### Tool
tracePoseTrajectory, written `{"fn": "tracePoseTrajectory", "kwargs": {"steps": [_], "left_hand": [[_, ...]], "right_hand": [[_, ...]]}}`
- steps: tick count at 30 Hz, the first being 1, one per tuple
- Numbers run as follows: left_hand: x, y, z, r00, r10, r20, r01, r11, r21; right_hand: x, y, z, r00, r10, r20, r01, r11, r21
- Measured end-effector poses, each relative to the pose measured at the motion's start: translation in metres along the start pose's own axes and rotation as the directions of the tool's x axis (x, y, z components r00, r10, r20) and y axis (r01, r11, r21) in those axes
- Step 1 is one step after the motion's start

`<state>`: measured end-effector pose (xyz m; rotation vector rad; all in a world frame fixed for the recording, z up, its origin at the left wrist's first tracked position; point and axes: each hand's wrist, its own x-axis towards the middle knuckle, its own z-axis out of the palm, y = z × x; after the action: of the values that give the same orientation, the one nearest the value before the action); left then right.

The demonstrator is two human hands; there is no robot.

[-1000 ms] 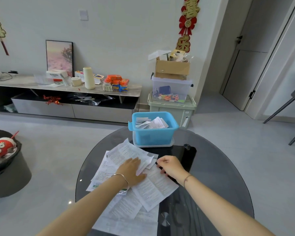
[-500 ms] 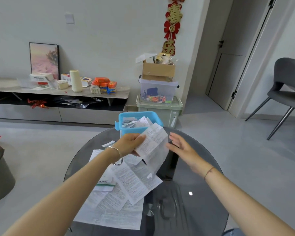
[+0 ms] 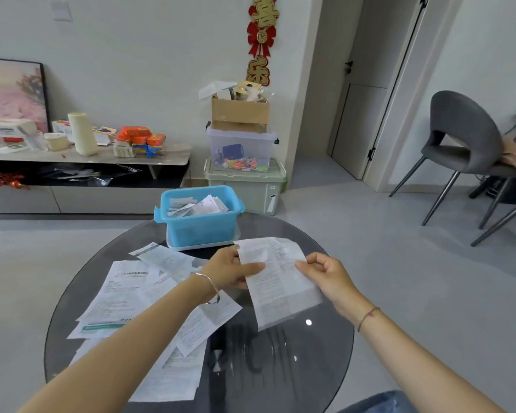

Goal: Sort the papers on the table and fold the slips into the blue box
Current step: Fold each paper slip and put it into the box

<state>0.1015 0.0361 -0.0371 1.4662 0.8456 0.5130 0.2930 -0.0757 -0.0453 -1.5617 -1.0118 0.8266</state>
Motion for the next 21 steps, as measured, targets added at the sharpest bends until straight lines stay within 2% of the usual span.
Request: {"fn": "tracePoseTrajectory", "kwargs": {"steps": [2, 5, 9, 12, 15, 17, 18, 19, 20, 21], "left_hand": [[0.005, -0.010, 0.007, 0.998, 0.019, -0.056, -0.016, 0.998, 0.061], [0.014, -0.021, 0.010, 0.994, -0.037, -0.104, 0.034, 0.999, -0.035], [0.023, -0.032, 0.010, 0.988, -0.144, -0.061, 0.139, 0.987, -0.079], [0.025, -0.036, 0.013, 0.989, -0.147, -0.035, 0.147, 0.989, 0.008], [0.023, -0.041, 0.018, 0.990, 0.010, -0.139, 0.014, 0.986, 0.166], [0.016, -0.045, 0.016, 0.971, 0.221, -0.089, -0.160, 0.882, 0.443], [0.011, -0.047, 0.014, 0.953, 0.304, 0.022, -0.259, 0.770, 0.584], [0.005, -0.050, 0.013, 0.929, 0.338, 0.152, -0.346, 0.642, 0.684], [0.000, -0.052, 0.013, 0.913, 0.313, 0.261, -0.397, 0.543, 0.740], [-0.005, -0.055, 0.012, 0.908, 0.250, 0.335, -0.417, 0.483, 0.770]], "right_hand": [[-0.004, 0.009, -0.004, 1.000, 0.016, 0.024, -0.016, 1.000, -0.006], [-0.009, 0.016, -0.012, 0.997, 0.011, 0.071, -0.012, 1.000, 0.005], [-0.013, 0.027, -0.023, 0.974, -0.156, 0.163, 0.178, 0.975, -0.131], [-0.012, 0.042, -0.029, 0.942, -0.278, 0.189, 0.328, 0.881, -0.341], [-0.006, 0.057, -0.035, 0.896, -0.376, 0.237, 0.443, 0.715, -0.540], [-0.004, 0.067, -0.039, 0.861, -0.411, 0.299, 0.501, 0.585, -0.638], [-0.004, 0.072, -0.040, 0.843, -0.417, 0.341, 0.528, 0.513, -0.677], [-0.004, 0.077, -0.041, 0.827, -0.422, 0.373, 0.548, 0.453, -0.703], [-0.005, 0.080, -0.041, 0.818, -0.418, 0.395, 0.559, 0.419, -0.715], [-0.006, 0.083, -0.041, 0.817, -0.413, 0.403, 0.561, 0.408, -0.720]]}}
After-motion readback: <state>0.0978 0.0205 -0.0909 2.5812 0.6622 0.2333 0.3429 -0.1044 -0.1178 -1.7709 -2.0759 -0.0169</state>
